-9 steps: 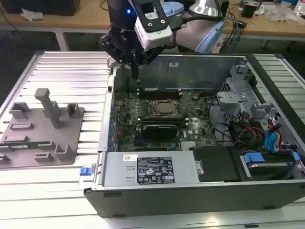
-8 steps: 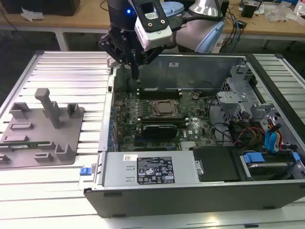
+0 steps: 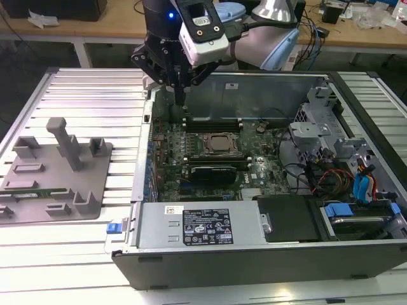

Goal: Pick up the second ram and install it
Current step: 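Reach for the second ram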

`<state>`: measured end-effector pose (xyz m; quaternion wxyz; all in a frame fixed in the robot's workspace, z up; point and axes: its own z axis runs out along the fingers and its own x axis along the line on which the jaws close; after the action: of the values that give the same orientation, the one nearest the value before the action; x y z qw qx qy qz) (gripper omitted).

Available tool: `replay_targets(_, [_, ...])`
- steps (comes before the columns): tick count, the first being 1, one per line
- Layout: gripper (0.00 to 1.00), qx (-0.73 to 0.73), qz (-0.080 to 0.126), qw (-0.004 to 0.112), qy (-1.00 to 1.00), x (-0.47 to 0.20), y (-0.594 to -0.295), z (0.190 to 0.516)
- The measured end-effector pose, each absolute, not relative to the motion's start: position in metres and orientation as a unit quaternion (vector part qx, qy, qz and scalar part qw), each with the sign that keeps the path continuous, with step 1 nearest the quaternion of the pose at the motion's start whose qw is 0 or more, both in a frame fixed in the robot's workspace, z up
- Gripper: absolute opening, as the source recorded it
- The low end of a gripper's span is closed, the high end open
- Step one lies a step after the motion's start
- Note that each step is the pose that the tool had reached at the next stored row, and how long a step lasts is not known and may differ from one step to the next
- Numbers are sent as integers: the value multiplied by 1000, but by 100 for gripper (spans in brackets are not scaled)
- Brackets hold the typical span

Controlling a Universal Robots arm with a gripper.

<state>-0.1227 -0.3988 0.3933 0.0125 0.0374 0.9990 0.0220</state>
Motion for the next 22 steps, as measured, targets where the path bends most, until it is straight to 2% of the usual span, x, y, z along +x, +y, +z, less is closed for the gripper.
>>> replay_targets(22, [8,37,17,13,999,-175,-398,393])
